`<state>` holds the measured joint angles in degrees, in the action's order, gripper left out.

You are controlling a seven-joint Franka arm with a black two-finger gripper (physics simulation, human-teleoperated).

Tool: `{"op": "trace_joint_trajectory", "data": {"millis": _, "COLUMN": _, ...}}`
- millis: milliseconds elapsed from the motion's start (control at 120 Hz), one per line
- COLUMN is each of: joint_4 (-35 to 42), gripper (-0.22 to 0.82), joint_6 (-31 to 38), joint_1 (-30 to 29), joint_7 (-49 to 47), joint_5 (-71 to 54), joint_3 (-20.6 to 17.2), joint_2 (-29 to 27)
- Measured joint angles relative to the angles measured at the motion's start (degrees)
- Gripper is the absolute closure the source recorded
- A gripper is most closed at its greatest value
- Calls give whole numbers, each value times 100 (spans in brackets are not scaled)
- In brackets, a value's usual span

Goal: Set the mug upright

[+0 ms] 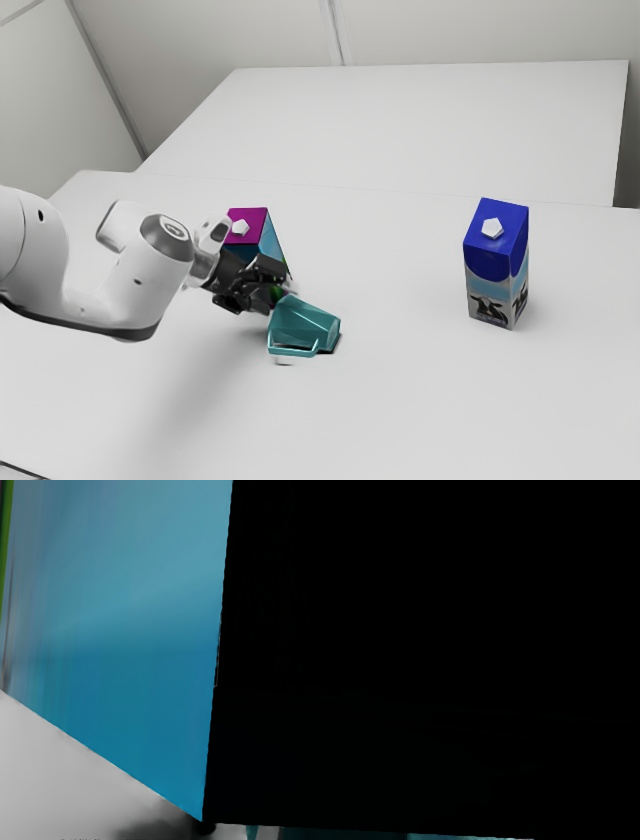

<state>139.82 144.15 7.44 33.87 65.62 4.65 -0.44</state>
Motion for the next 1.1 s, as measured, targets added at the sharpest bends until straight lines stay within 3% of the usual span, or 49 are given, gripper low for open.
{"op": "trace_joint_trajectory", "data": {"millis": 275, "joint_4": 73, "gripper": 2, "joint_6": -6, "joint_1": -112, "joint_7": 400, "joint_5": 997, "joint_3": -198, "joint_2": 63}}
{"op": "trace_joint_trajectory", "data": {"millis": 775, "joint_4": 41, "gripper": 2, "joint_6": 54, "joint_1": -120, "joint_7": 796, "joint_5": 1312, "joint_3": -776, "joint_2": 0}}
{"op": "trace_joint_trajectory", "data": {"millis": 958, "joint_4": 36, "gripper": 46, "joint_6": 72, "joint_1": 177, "joint_7": 880, "joint_5": 1389, "joint_3": -801, "joint_2": -77}}
{"op": "trace_joint_trajectory", "data": {"millis": 1100, "joint_4": 37, "gripper": 65, "joint_6": 77, "joint_1": 479, "joint_7": 929, "joint_5": 1439, "joint_3": -807, "joint_2": -87}}
